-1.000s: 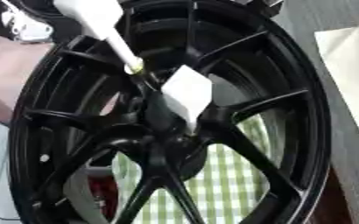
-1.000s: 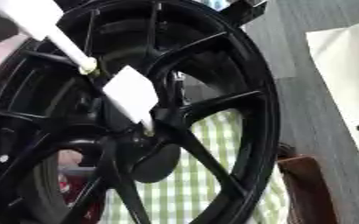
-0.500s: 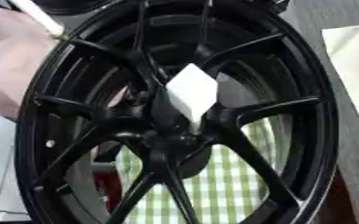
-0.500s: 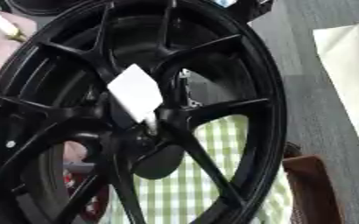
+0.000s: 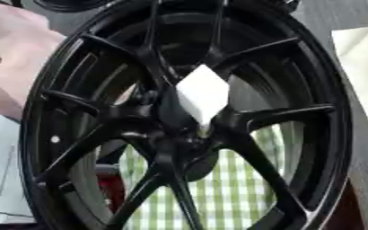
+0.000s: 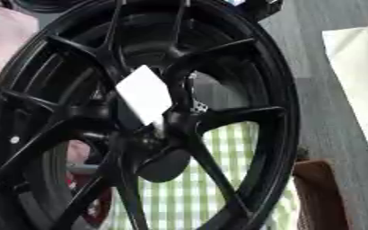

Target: Pull the pin out of the wheel hub.

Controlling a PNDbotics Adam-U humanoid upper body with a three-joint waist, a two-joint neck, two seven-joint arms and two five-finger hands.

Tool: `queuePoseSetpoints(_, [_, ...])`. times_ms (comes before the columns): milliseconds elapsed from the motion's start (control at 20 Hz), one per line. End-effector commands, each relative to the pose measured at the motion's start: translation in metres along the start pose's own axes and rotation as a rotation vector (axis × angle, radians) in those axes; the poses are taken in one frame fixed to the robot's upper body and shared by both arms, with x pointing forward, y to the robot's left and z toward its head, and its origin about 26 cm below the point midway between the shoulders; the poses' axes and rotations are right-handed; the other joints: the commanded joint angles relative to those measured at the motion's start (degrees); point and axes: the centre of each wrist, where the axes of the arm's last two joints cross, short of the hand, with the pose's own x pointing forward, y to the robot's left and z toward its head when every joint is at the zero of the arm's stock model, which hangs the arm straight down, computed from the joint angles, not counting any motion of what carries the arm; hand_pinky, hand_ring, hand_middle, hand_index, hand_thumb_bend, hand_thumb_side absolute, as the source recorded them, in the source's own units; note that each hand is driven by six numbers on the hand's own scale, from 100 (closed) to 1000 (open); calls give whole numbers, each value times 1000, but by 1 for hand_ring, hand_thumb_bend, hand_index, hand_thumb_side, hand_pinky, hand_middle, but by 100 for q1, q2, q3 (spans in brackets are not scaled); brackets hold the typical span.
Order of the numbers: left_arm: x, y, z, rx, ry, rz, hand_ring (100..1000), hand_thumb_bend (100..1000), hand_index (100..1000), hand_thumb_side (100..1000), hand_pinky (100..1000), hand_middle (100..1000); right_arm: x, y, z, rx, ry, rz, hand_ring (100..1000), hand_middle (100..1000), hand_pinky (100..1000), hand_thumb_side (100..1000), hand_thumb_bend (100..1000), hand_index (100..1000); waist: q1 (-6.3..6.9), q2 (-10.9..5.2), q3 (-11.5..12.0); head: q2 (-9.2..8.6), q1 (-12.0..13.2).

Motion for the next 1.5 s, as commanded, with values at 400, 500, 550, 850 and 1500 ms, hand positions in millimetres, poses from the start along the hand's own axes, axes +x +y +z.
queuePoseSetpoints(400, [4, -57, 41, 84, 158, -109, 822, 100, 895, 587, 905, 775, 5, -5, -5, -28, -23, 14, 583, 719, 876, 574, 100, 765, -120, -1547, 59, 72, 7])
queuePoseSetpoints(500, [6, -69, 43, 77, 167, -92, 842, 100, 939, 854, 929, 803, 5, -5, -6, -28, -25, 11, 584, 719, 876, 578, 100, 765, -127, -1559, 52, 100, 13])
queuePoseSetpoints(550, [7, -74, 44, 76, 168, -74, 842, 103, 954, 896, 931, 807, 5, -5, -6, -28, -26, 9, 584, 719, 876, 579, 100, 765, -131, -1566, 49, 111, 14])
queuePoseSetpoints(850, [20, -90, 41, 130, 182, 47, 746, 100, 815, 668, 846, 672, 5, -6, -7, -32, -27, 1, 585, 720, 875, 582, 100, 765, -157, -1611, 37, 76, 39])
queuePoseSetpoints(1500, [62, -106, 20, 450, 57, 441, 566, 100, 638, 578, 777, 472, 6, -5, -9, -35, -35, -15, 584, 719, 874, 582, 100, 765, -217, -1602, 60, -8, 142])
